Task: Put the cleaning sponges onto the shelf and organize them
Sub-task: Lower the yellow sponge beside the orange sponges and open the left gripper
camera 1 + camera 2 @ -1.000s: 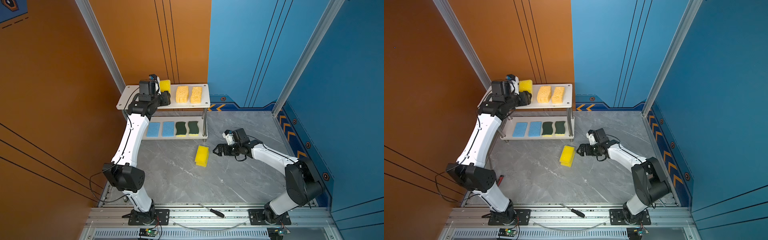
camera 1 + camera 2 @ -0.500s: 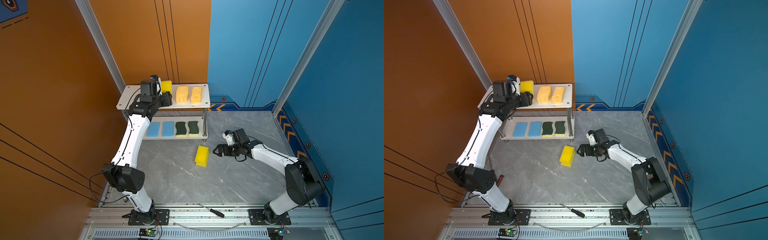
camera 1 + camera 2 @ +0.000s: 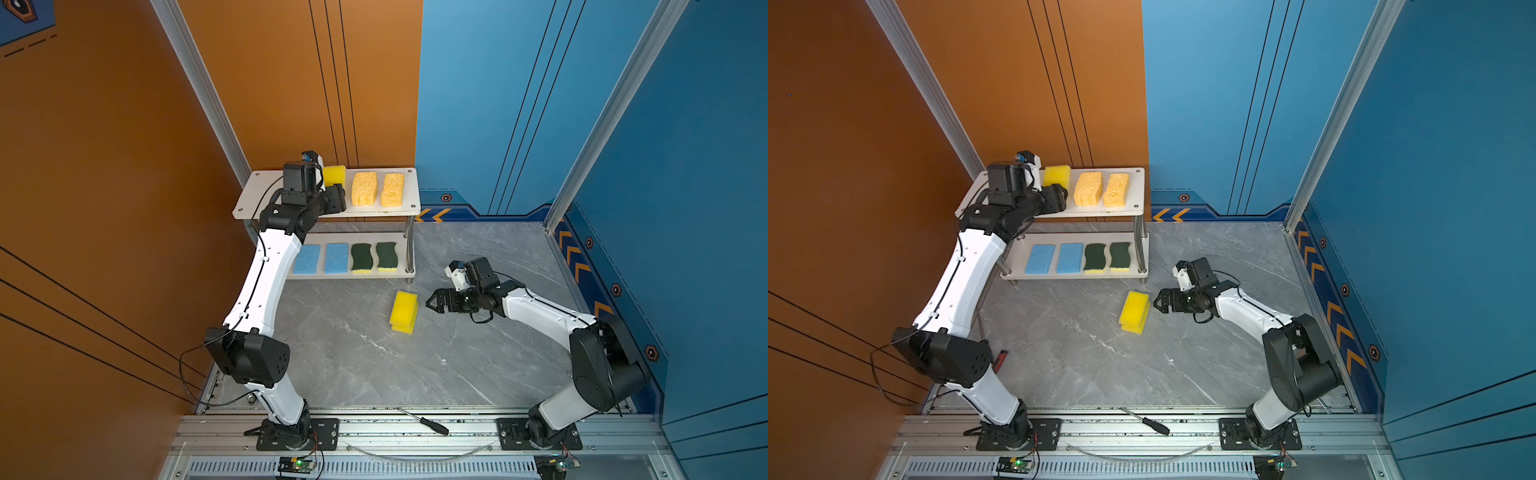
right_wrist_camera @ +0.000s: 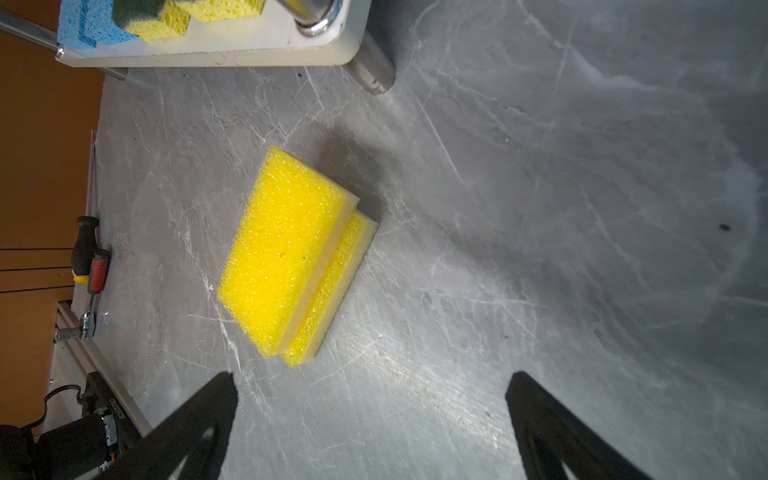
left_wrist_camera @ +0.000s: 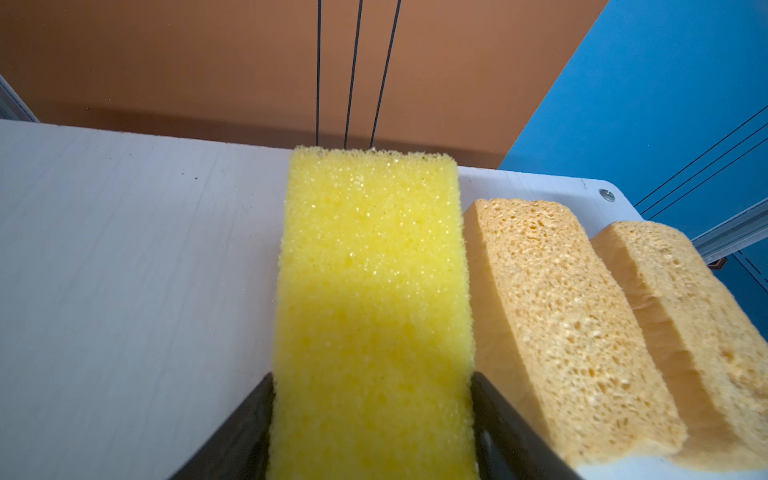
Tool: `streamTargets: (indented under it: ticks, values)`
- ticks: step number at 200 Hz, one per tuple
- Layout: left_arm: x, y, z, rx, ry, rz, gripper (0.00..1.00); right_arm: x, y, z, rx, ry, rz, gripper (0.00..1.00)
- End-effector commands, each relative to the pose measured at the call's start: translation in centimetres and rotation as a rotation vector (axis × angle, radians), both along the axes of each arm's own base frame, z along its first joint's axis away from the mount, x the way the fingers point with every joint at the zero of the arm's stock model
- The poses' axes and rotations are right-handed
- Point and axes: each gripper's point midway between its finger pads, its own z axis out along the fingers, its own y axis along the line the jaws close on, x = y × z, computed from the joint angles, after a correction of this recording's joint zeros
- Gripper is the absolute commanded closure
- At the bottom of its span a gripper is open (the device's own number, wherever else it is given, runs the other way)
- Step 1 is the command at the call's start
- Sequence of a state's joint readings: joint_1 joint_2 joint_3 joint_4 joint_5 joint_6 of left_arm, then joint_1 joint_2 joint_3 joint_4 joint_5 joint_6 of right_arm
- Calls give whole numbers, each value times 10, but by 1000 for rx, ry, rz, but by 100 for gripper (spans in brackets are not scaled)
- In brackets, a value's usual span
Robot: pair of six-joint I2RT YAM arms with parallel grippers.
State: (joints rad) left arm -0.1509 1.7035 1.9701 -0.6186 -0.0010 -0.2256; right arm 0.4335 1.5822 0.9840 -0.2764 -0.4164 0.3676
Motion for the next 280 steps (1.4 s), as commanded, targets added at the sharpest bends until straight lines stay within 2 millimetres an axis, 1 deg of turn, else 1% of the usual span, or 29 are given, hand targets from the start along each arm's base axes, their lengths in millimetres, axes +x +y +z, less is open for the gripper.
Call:
streamTargets:
  ticks: [1, 27, 57, 87, 118, 160, 182, 196, 223, 280]
  values:
    - [-3, 2, -2, 11, 7, 22, 29, -4, 2, 5, 15, -7, 5, 0]
    - [-2, 2, -5, 10, 12, 26, 30, -4, 2, 4, 14, -5, 5, 0]
    - [0, 3, -12, 19, 26, 42, 30, -3, 3, 4, 16, -4, 7, 0]
    - [0, 3, -15, 30, 32, 54, 25, -3, 3, 4, 16, -4, 8, 0]
    - [0, 1, -12, 25, 23, 51, 23, -4, 3, 3, 15, -1, 9, 0]
    - [-2, 1, -11, 24, 16, 59, 23, -5, 2, 1, 13, 2, 8, 0]
    - [-3, 2, -12, 23, 13, 68, 25, -4, 2, 2, 14, -1, 8, 0]
    - [-4, 2, -10, 18, 5, 71, 29, -4, 2, 3, 16, -2, 8, 0]
    - [-5, 3, -7, 6, -10, 77, 29, -5, 2, 1, 14, 2, 9, 0]
    - [-6, -1, -6, -12, -9, 59, 25, -6, 2, 0, 14, 5, 7, 0]
